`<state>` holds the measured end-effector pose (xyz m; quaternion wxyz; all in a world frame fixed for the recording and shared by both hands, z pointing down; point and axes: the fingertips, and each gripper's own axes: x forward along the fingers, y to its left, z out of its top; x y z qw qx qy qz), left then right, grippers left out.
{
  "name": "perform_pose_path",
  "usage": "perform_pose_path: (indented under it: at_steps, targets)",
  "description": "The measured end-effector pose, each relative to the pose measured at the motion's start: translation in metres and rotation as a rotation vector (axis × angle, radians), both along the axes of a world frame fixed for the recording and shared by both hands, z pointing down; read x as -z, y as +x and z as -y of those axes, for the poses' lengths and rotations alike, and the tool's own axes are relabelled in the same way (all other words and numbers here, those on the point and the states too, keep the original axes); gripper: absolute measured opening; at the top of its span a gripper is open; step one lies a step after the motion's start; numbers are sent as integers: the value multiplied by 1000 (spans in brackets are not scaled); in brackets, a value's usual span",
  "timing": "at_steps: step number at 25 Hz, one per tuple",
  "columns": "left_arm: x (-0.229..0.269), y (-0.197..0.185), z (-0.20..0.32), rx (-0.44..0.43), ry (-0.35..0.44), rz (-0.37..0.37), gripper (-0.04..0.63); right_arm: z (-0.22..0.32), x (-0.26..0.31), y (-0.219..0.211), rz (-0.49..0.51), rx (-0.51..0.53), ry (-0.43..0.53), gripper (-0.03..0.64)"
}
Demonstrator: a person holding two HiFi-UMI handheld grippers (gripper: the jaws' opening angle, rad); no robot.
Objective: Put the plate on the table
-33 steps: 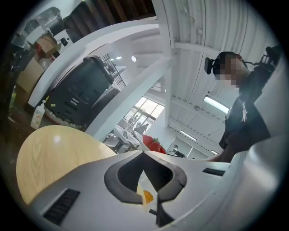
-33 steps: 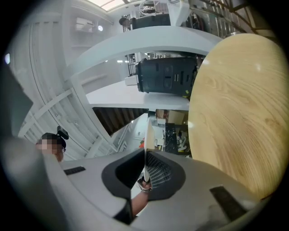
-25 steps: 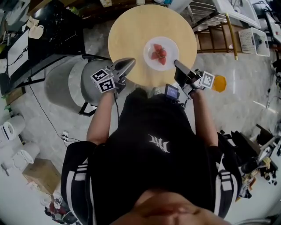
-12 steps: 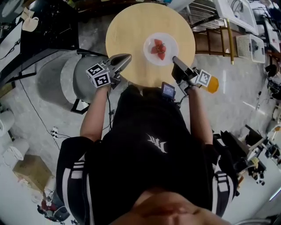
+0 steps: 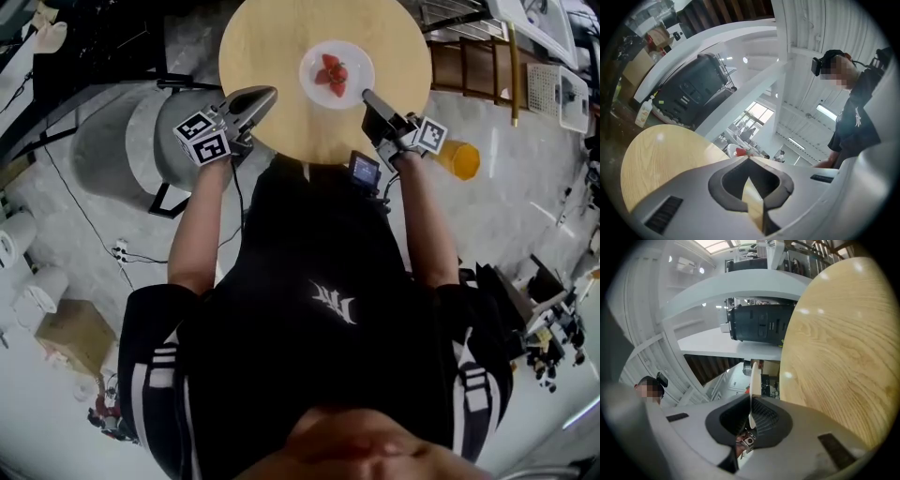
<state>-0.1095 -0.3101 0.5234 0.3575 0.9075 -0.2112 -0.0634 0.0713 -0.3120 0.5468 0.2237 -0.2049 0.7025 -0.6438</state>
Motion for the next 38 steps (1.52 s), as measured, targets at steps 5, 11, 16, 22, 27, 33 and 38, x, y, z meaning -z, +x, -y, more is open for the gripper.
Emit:
perform_pose_path:
  at_steps: [5,11,16,22,27,33,38]
  targets:
    - [-10,0,-3,15,-38,44,2,-1,-25,-3,-9,26,-18,11]
    - [-26,3,1,39,-54,77,2,5,-42,-5,-11,30,-32,11]
    - [-38,14,5,24,-82,79,2,8,-55,-9,-23,40,-51,11]
    - [-49,33,8,-17,-107,85,2,16,-74,-13,-51,44,-67,11]
    - [-59,47,6,-49,-135,90,2,16,-83,-13,-76,37,-84,11]
    - [-66,53,2,-73,-155,94,2,17,-96,-12,-123,40,-114,12]
    - [-66,54,2,-76,-158,94,2,14,-101,-14,-143,52,-124,11]
